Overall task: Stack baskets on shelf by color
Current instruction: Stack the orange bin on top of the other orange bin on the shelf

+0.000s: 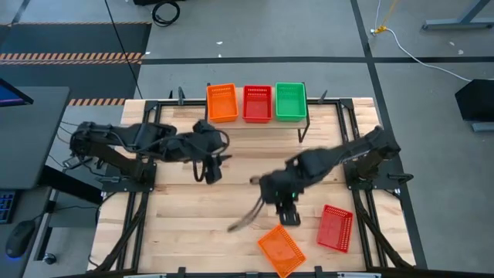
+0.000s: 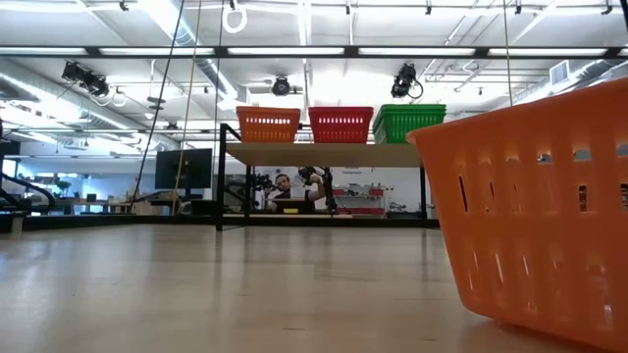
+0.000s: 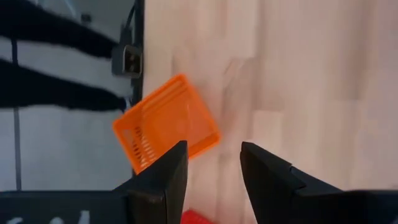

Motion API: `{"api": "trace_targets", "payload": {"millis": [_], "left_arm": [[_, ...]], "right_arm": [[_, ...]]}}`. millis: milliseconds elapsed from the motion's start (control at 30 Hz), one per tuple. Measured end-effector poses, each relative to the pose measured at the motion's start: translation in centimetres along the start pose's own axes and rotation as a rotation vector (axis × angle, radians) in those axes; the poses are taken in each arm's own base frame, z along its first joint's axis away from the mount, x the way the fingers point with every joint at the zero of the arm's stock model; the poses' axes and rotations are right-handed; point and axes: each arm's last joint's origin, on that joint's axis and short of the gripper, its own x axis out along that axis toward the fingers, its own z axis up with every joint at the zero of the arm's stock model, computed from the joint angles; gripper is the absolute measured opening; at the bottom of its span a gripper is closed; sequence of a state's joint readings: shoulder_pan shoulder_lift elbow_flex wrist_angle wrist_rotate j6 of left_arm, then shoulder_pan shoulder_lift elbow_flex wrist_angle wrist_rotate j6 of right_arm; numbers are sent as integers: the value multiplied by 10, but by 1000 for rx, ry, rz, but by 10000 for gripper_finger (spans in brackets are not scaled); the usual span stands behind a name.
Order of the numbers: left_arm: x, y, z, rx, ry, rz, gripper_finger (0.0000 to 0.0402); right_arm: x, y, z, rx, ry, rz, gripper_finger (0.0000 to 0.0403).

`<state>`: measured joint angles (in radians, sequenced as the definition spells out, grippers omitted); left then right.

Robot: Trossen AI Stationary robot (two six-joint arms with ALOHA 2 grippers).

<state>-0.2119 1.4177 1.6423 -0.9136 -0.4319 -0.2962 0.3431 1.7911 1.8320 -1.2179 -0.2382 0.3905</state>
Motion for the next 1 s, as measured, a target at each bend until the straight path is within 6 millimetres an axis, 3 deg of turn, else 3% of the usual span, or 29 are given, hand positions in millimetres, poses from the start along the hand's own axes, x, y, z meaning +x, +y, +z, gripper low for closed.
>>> {"api": "trace_targets", "payload": {"millis": [200, 367, 700, 1000], "left_arm": [[-3, -19, -5, 27, 7, -57, 173], [-10, -31, -7, -82, -7, -104, 173], [-18, -59, -11, -294, -39, -173, 172], [-28, -79, -20, -373, -41, -197, 172]], "right_arm": [[41, 35, -8, -80, 90, 27, 153], [71, 46, -12, -123, 133, -41, 153], [138, 43, -1, -194, 170, -100, 154], [173, 32, 0, -310, 230, -132, 154]]}}
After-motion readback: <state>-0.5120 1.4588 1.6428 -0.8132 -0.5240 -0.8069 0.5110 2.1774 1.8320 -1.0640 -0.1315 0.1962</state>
